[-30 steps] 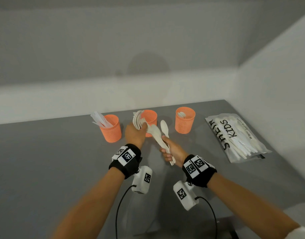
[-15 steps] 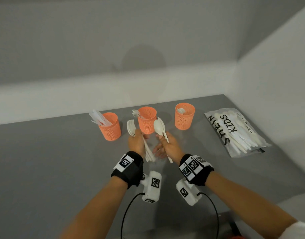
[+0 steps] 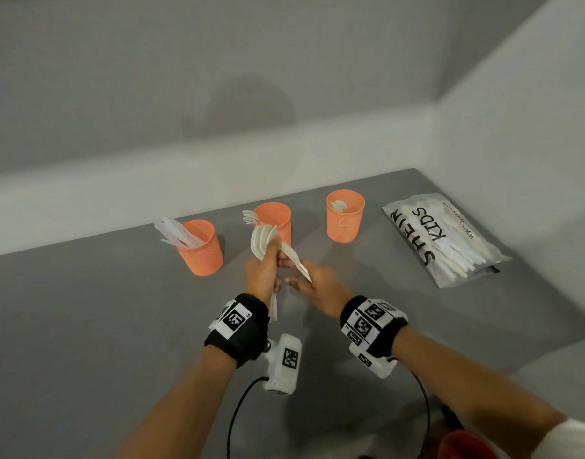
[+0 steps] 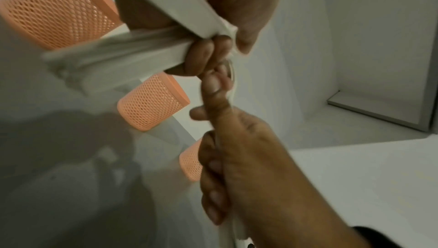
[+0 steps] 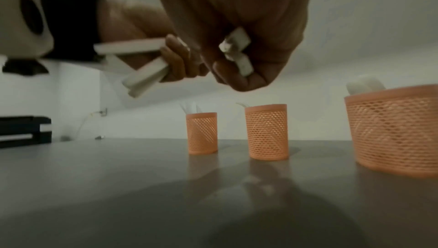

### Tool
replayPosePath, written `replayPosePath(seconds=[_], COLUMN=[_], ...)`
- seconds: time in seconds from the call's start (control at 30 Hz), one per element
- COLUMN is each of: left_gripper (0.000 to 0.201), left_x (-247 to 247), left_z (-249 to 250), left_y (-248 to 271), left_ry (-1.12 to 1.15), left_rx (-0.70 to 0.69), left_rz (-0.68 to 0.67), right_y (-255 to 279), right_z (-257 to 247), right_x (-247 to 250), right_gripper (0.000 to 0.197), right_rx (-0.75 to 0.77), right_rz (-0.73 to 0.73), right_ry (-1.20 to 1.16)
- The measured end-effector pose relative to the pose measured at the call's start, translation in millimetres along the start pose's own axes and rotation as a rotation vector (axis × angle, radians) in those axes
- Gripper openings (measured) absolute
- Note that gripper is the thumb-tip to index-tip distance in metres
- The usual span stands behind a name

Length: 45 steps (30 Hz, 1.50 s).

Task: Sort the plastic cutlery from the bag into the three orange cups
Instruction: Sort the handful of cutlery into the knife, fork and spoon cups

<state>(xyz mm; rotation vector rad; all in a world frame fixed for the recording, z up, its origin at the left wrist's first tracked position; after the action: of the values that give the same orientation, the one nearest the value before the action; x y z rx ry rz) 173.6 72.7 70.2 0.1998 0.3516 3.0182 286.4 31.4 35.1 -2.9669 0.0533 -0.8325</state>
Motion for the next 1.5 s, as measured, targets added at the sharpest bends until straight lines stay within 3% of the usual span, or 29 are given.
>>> replayPosePath(seconds=[0.13,0.23,0.4,0.53,0.67,0.8,0.93,1.13,1.23,1.3,1.43,1.5], left_gripper=[0.028,0.019,0.028,0.031,0.035,0.029,0.031,0.035,0.027,0.008,0.026,0.027], left_x=[-10.2,-22.5,-59.9,-67.9,-54.3,-39.4,-40.7,-55.3,-58.0,-58.0,-58.8,-59.8], left_z=[10.9,16.1,26.1,17.3,32.2,71.1,82.0,45.8,30.6,24.4,21.1,19.7], left_y=[-4.6,-18.3,-26.3,-50.3,-91.3,-130.9,-154.3,-173.2,-177.1,-180.0,-184.6,-183.7], left_ry=[-0.118,-0.159,-0.1,-0.095,0.128,0.223,0.257,0.117,-0.091,-0.203,-0.558,-0.678], left_rx=[-0.049,-0.124,-0.247,-0.181,-0.15,-0.245,-0.277,-0.21,-0.254,-0.327,-0.423,-0.454], left_rz=[0.034,0.097,-0.033,-0.066,0.118,0.341,0.416,0.412,0.434,0.46,0.438,0.409], right_y=[-5.1,-21.4,-54.8,-80.7,-113.9,-147.8,-170.1,-176.5,-173.1,-171.1,-167.0,-166.6], right_z=[5.6,9.4,11.5,22.3,28.0,31.1,47.5,78.6,87.7,90.3,88.7,87.4], right_x=[18.9,31.1,54.0,93.1,143.5,171.6,166.0,146.6,143.4,143.9,149.4,150.2], right_gripper=[0.029,0.026,0.019,0.009,0.027,0.011,0.011,0.013,0.014,0.019,0.051,0.055], right_rx=[0.061,0.102,0.066,-0.077,-0.044,0.07,0.061,-0.071,-0.099,-0.098,-0.033,0.001], right_rz=[0.041,0.084,0.223,0.393,0.502,0.542,0.462,0.448,0.451,0.448,0.417,0.367], right_ry=[0.19,0.161,-0.149,-0.546,-0.824,-0.922,-0.886,-0.811,-0.73,-0.648,-0.355,-0.257])
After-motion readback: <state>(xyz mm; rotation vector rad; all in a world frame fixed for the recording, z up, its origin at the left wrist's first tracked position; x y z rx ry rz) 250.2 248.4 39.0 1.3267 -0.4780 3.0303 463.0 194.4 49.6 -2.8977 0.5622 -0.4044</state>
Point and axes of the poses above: each hand's wrist, its own y-axis away from the middle knuckle, its own x-axis out of the back of the hand, z = x × y, the point moved 2 cm from there along -y, towards the middle knuckle, and after that the axes turned 8 degrees about -y, right-handed, at the moved point
